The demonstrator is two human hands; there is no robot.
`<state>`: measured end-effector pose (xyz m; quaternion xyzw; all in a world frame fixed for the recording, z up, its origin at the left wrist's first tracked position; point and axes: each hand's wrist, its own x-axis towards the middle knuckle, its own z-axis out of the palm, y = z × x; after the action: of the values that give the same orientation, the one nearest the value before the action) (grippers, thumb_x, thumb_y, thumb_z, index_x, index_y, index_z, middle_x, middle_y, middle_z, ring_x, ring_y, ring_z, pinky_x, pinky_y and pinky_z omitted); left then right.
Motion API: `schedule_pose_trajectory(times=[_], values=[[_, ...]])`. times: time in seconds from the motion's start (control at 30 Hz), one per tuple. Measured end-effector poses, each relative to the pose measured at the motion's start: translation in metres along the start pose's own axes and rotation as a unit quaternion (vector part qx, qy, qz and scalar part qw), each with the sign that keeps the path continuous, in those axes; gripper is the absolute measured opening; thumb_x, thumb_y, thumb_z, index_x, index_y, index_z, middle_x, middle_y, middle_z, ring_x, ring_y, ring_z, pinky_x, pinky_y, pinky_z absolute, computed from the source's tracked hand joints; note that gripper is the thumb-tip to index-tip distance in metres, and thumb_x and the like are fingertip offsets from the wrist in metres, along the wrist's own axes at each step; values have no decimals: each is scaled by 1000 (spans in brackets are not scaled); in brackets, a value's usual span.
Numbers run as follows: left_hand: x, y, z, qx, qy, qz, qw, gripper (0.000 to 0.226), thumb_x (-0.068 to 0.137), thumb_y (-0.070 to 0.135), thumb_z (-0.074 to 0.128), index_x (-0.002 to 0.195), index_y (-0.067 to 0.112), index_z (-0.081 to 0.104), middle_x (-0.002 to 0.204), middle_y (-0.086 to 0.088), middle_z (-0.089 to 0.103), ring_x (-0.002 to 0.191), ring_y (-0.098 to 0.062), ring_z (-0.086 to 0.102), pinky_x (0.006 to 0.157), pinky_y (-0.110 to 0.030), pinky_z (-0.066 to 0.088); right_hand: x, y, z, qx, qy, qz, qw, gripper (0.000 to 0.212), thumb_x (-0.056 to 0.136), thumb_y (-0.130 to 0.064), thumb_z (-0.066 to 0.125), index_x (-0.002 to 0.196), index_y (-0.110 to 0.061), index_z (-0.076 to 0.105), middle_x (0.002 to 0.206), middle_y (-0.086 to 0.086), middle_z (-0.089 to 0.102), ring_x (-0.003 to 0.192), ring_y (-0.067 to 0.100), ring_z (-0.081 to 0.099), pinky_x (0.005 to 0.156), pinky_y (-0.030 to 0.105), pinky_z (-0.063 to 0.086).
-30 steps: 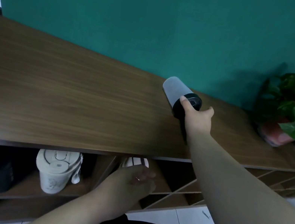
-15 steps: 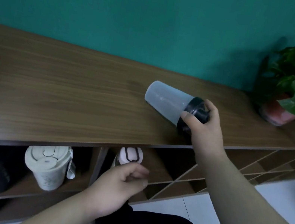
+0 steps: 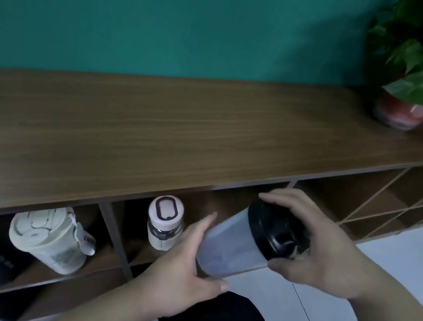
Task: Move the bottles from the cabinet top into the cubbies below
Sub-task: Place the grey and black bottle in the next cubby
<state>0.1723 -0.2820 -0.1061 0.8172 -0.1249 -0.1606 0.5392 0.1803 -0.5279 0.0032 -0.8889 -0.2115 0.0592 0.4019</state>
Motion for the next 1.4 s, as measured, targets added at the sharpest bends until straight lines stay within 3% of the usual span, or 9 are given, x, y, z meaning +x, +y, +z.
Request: schedule_pose_trajectory(times=[0.17,0.33,0.5,0.67,0.77,0.9,1.03,1.23,1.4], values=[[46,-17,32,1,62,-2,998,78,67,30,95,122,55,46,130,21,60,121,7,57,90,-3,44,18,33,35,-10,8,22,1000,97,65,-35,85,146,-46,32,146,-25,28,137,-7,36,107,18,42],[85,-51,56,29,76,16,997,47,81,23,86,121,38,68,118,21,72,114,1,67,95,-32,58,38,63,86,50,105,194,974,127,59,-46,93,154,-44,9,154,-19,25,135,1,40,102,18,39],[109,-88,65,30,118,-58,991,75,70,45,84,136,43,48,129,19,63,119,1,62,102,-33,55,72,89,106,16,110,232,966,127,59,-48,91,155,-40,8,156,-13,31,131,12,51,93,25,50],[128,-99,73,30,158,-68,985,69,84,24,83,145,18,51,126,16,56,115,18,54,84,-3,48,101,120,98,23,52,193,979,99,54,-42,92,136,-37,36,131,-16,48,115,8,57,86,28,55],[133,-102,76,38,206,-113,971,75,80,36,81,146,25,45,129,11,59,117,-7,58,90,-22,45,114,132,93,11,11,176,984,94,54,-41,92,132,-36,40,124,-19,48,111,7,56,87,29,54],[141,-106,79,38,212,-156,964,56,85,47,70,136,42,49,128,17,62,119,-10,57,91,-25,39,126,143,94,-22,-55,145,988,89,58,-43,93,134,-36,46,122,-21,47,108,0,53,84,16,48],[147,-110,81,61,226,-173,957,64,83,41,74,141,36,48,135,11,63,126,-17,56,91,-23,35,135,158,97,-1,-76,144,987,87,50,-44,91,128,-38,52,126,-9,59,115,12,61,93,37,56],[149,-116,81,82,228,-175,954,85,73,42,85,146,24,45,139,2,61,130,-25,53,96,-30,44,136,169,95,10,-80,147,986,81,46,-46,86,120,-35,58,121,-6,62,111,13,63,91,40,56],[146,-117,80,86,226,-166,956,87,71,40,87,146,24,46,137,1,63,128,-26,56,97,-34,49,127,161,92,31,-51,119,991,83,54,-24,93,126,-34,53,122,-16,55,113,-4,54,92,16,47]])
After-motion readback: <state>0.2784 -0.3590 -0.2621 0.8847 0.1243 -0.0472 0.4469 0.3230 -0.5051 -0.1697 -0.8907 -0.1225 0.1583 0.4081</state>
